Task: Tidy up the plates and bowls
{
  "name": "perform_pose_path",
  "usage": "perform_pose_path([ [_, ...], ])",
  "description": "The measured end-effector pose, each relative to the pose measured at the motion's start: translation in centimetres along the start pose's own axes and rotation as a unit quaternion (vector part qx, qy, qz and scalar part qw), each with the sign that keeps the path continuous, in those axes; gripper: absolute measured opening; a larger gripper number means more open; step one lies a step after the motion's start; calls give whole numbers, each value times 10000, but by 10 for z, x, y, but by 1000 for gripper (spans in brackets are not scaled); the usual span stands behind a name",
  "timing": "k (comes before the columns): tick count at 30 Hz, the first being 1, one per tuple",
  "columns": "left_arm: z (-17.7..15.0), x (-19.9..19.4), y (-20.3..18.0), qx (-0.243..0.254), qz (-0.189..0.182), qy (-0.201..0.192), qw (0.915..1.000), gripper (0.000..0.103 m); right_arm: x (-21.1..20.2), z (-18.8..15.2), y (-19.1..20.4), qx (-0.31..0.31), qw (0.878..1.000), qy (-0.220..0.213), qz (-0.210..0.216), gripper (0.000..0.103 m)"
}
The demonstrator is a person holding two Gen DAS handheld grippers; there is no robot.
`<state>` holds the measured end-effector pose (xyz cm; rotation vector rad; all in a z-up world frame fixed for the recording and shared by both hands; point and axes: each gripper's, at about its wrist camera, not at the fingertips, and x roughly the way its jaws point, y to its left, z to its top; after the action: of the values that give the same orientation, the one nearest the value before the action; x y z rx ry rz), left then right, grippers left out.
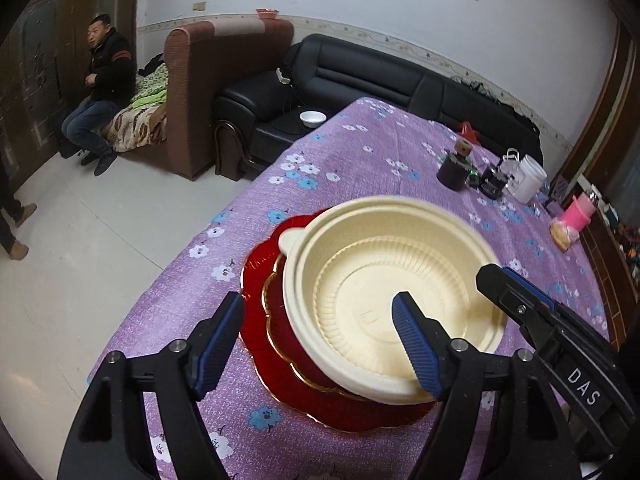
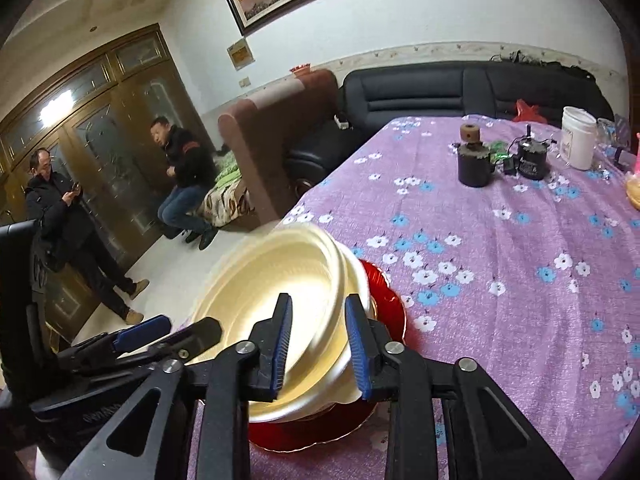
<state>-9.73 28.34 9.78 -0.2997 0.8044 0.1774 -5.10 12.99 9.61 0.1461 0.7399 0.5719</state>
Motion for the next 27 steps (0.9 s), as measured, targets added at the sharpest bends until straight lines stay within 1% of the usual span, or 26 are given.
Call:
perform_pose_path([
  [2,-1,0,1,-48,-18,-3,10000,78,-1,-1,-1,-13,10000,-33,-33,44],
  [3,-1,0,1,-65,-9,-11,10000,78,0,-1,-3,-12,10000,-26,-49,46],
  [5,-2,-1,0,-72,38,-47,10000,79,1,-3,-5,-11,9999,3,-102,48],
  [7,-3,-2,0,-97,40,-67,9999,79,2,-6,-6,-58,9996,0,-279,50],
  [11,-3,-4,0,-155,57,-140,9998,79,3,-11,-6,-232,9977,-17,-641,61],
  [15,-3,-7,1,-226,100,-235,9994,79,1,-14,-12,-162,9982,-65,-569,62],
  [18,-3,-11,4,-308,147,-337,9988,79,-13,-15,-18,31,9981,-406,-466,62],
  [21,-4,-15,6,-390,247,-488,9977,79,-32,-15,-23,172,9949,-840,-531,64],
  [23,-5,-19,5,-420,363,-601,9966,79,-42,-17,-25,260,9925,-1022,-615,66],
  [24,-6,-23,4,-433,503,-699,9953,80,-46,-18,-27,314,9912,-1101,-667,66],
  [25,-7,-26,3,-431,653,-796,9938,81,-49,-20,-29,353,9904,-1142,-694,66],
  [27,-8,-35,-1,-396,1133,-1034,9874,89,-55,-24,-31,419,9896,-1152,-747,66],
])
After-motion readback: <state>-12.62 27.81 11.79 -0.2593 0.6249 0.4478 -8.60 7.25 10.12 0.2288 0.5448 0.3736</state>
